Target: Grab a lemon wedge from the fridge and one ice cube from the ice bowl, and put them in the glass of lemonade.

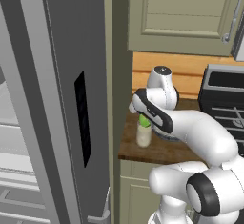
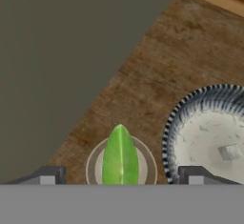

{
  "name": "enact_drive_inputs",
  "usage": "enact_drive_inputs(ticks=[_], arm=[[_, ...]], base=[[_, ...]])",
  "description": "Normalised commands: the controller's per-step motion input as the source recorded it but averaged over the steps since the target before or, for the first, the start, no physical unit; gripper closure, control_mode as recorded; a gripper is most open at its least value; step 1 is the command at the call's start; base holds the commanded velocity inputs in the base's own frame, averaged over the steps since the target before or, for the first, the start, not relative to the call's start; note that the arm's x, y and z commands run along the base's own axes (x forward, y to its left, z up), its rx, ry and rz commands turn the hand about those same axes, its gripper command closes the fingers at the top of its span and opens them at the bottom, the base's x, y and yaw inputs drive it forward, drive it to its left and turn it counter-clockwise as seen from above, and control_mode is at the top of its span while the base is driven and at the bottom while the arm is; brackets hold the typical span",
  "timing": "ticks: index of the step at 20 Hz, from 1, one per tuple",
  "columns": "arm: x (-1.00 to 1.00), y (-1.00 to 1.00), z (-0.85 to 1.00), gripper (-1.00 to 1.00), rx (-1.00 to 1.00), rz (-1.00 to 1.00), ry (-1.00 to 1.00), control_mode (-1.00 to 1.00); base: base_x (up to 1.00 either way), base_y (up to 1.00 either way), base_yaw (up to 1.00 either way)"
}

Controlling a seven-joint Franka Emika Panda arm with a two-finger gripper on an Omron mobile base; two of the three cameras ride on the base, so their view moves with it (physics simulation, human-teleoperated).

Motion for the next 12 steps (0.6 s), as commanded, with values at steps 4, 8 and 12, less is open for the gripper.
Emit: enact_drive_inputs(ticks=[4, 8, 12], arm=[[0.00, 0.00, 0.00, -1.00, 0.00, 0.00, 0.00, -1.00], [0.00, 0.00, 0.00, -1.00, 0.00, 0.00, 0.00, -1.00], [-0.03, 0.00, 0.08, -1.00, 0.01, 0.00, -0.01, -1.00]], base=[[0.00, 0.00, 0.00], [0.00, 0.00, 0.00], [0.00, 0.00, 0.00]])
